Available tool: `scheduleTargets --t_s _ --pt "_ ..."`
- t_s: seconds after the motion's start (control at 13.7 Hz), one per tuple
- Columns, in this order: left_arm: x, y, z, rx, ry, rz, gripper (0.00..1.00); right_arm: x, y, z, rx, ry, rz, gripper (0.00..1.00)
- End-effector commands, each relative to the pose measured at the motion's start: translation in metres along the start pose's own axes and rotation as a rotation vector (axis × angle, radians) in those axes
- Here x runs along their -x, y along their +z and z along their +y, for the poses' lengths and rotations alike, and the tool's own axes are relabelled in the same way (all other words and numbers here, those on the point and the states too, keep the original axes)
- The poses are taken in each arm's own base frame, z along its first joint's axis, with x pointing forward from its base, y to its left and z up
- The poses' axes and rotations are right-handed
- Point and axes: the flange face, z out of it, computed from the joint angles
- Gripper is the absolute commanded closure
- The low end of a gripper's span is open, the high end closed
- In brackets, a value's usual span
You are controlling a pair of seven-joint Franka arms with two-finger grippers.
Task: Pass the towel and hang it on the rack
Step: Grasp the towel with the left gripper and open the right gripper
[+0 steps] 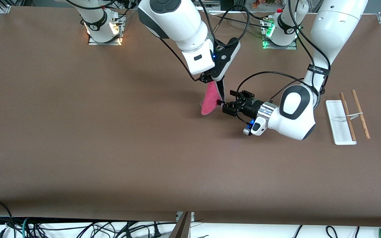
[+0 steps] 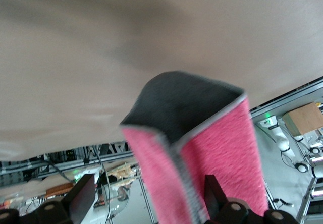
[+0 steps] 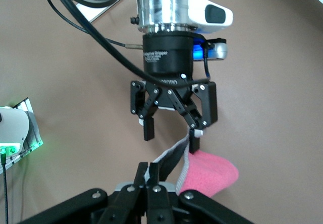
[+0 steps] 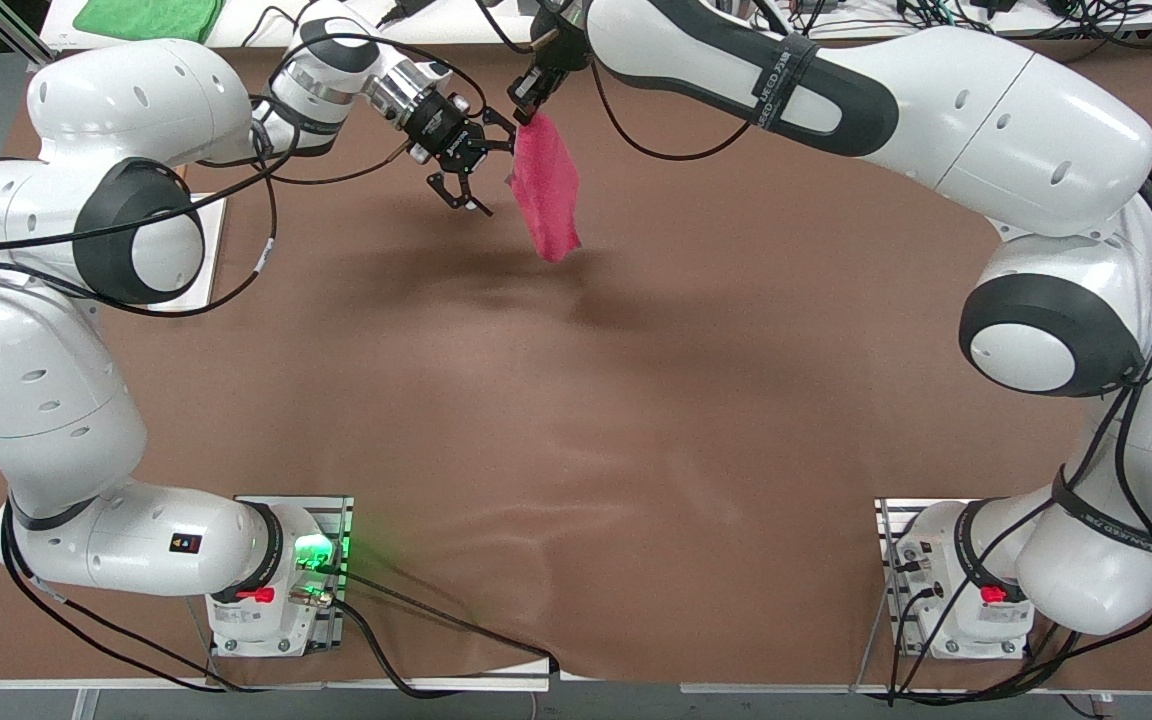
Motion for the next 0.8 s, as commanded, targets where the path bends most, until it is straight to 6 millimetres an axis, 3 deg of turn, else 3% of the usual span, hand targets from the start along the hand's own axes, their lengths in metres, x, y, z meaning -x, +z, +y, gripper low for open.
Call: scheduleTargets --t_s 0.0,0.07,0.29,0.51,0.58,0.66,0.73 --pt "0.002 0.000 -0.004 0.010 -0.003 -0.037 0.05 -0.001 -0.007 0.000 0.020 0.010 0.008 1.00" --pt "0.000 0.006 -0.002 0.007 -0.005 -0.038 0.11 0.000 -0.007 0.001 0.020 0.008 0.009 1.00" --pt "-0.003 0.011 0.000 0.014 -0.001 -0.036 0.49 0.000 -0.008 0.004 0.020 0.010 0.010 1.00" --pt "-0.001 0.018 0.002 -0.009 0.016 -0.037 0.77 0.000 -0.009 0.008 0.023 0.012 0.011 1.00" --pt "0.000 0.019 0.002 -0.010 0.016 -0.040 0.82 0.000 -0.009 0.008 0.023 0.012 0.011 1.00" --pt "0.001 0.019 0.002 -0.011 0.015 -0.040 0.96 0.000 -0.010 0.009 0.024 0.013 0.011 1.00" --pt "0.002 0.018 0.004 -0.008 0.019 -0.039 1.00 0.000 -0.009 0.008 0.023 0.012 0.011 1.00"
